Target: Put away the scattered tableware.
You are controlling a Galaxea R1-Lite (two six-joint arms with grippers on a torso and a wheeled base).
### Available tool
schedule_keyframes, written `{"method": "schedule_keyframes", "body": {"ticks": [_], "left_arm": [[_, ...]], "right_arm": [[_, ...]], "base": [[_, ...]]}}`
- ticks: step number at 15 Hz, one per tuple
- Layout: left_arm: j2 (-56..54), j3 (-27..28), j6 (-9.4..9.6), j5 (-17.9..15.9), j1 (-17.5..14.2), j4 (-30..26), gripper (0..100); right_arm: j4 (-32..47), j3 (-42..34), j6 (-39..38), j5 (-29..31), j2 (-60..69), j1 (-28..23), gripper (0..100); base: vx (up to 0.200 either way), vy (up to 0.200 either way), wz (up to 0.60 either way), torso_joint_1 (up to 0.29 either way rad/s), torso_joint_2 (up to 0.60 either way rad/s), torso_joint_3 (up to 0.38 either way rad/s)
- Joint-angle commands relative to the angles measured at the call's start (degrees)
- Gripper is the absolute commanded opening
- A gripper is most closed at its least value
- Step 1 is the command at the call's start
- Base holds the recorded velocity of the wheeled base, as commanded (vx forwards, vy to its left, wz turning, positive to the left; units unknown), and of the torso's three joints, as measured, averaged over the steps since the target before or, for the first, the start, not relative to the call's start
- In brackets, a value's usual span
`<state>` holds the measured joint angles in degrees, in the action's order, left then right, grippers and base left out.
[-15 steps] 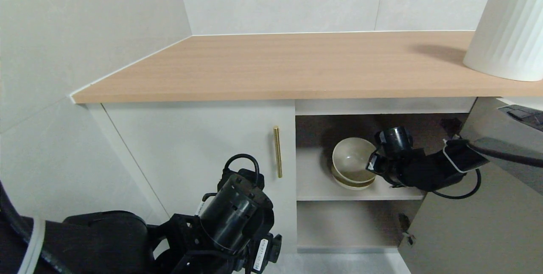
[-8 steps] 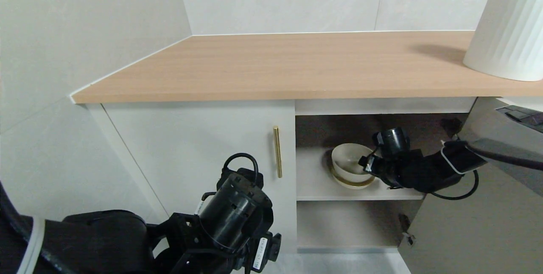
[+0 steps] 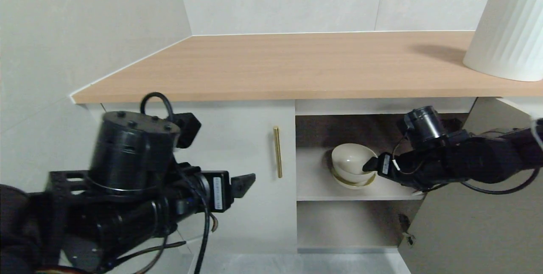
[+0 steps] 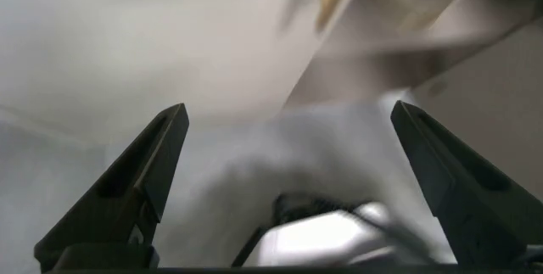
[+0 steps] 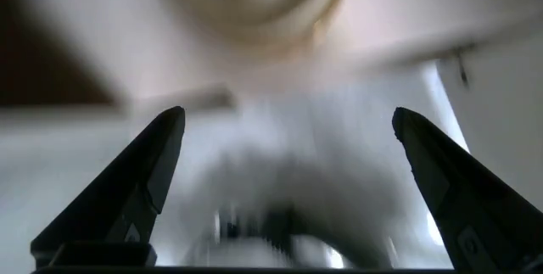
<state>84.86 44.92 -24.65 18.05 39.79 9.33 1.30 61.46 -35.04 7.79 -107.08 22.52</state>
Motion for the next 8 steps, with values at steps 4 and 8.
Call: {"method": "schedule_keyframes", "body": {"ticks": [4,8], "left_arm": [[-14.63,-7.39,2.24,-3.55,-7.97,-0.1,100],[-18.06,-9.24,3.12,-3.64,-7.97,-0.71,100]], "right_arm": [[8.45,-10.05,5.59,-1.81,24.38,5.52,100],[8.54,-11.72,7.17,-0.85,27.01,8.69,100]], "base": [[0.0,0.0,0.0,0.0,0.0,0.0],[0.0,0.0,0.0,0.0,0.0,0.0]]}}
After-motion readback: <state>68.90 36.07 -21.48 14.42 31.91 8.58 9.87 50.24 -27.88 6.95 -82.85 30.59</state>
